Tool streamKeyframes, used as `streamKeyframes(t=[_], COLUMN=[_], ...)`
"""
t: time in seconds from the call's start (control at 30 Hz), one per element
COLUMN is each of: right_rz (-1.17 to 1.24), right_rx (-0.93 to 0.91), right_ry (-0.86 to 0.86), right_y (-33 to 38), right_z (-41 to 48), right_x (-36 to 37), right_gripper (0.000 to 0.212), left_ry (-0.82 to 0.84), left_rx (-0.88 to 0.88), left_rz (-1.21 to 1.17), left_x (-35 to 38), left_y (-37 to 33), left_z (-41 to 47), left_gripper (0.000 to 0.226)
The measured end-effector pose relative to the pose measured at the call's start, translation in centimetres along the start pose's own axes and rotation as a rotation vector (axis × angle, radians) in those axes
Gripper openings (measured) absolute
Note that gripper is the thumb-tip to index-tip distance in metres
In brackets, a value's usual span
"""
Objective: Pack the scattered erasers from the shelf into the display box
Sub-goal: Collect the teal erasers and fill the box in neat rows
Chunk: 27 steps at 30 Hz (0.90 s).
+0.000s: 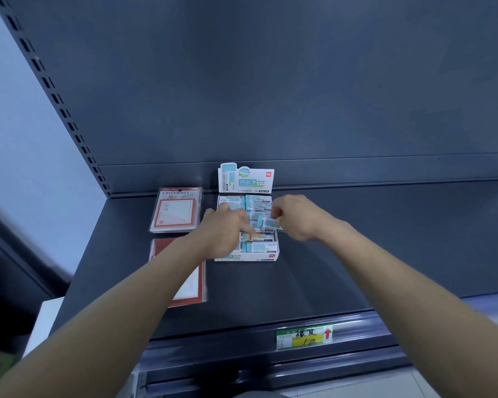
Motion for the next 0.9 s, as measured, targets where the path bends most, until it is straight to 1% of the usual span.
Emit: streamKeyframes(t=[0.07, 0.17, 0.23, 0.33, 0.47, 0.53, 0.6, 0.7, 0.77, 0.83, 0.9], right_rz=[0.013, 0.037, 0.042, 0.043, 0.04, 0.049, 0.068, 0.058, 0.003, -0.03, -0.061], right_rx=[-0.008, -0.02, -0.028, -0.033, -0.024, -0.023, -0.014, -0.004, -0.008, -0.018, -0.03], right_ry=[0.027, 0.065, 0.049, 0.011, -0.02, -0.036, -0.095, -0.156, -0.116, -0.061, -0.042], right_y=[0.1, 0.5, 0.7, 0.8, 0.7, 0.6, 0.3, 0.0, -0.1, 0.0, 0.2], right_z=[0.3, 0.8, 1.2, 1.6, 1.5, 1.6, 1.9, 2.2, 2.3, 2.2, 2.1], right_x=[0.8, 1.9, 2.0, 1.8, 2.2, 2.1, 1.3, 0.6, 1.3, 2.2, 2.6], right_gripper=[0.018, 0.013, 0.012, 0.013, 0.018, 0.019, 0.022, 0.022, 0.02, 0.018, 0.019], left_ry=[-0.084, -0.185, -0.163, -0.111, -0.089, -0.073, -0.07, -0.15, -0.189, -0.162, -0.136], left_rx=[-0.068, -0.121, -0.132, -0.166, -0.192, -0.188, -0.18, -0.193, -0.198, -0.186, -0.181], left_rz=[-0.071, -0.133, -0.13, -0.116, -0.168, -0.176, -0.174, -0.175, -0.101, -0.02, -0.01], left_x=[-1.2, -2.3, -2.0, -0.6, 0.3, 0.3, 0.1, -1.0, -1.4, -0.9, -0.1], left_y=[1.3, 2.2, 2.1, 2.4, 3.1, 3.1, 3.1, 3.3, 3.5, 3.6, 3.8], left_z=[-0.4, -1.2, -1.5, -2.0, -2.3, -2.1, -1.9, -1.5, -1.2, -0.9, -0.8], left_gripper=[0.053, 0.035, 0.026, 0.021, 0.016, 0.014, 0.014, 0.02, 0.026, 0.028, 0.029])
Point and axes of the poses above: each hand's wrist, its own z-axis towards the middle knuckle, its own x-axis out of the palm, y = z × x, the point moved 8 cm from there along z, towards the middle knuckle, and after that the axes turned 8 degrees about z, right-handed, at the moved point
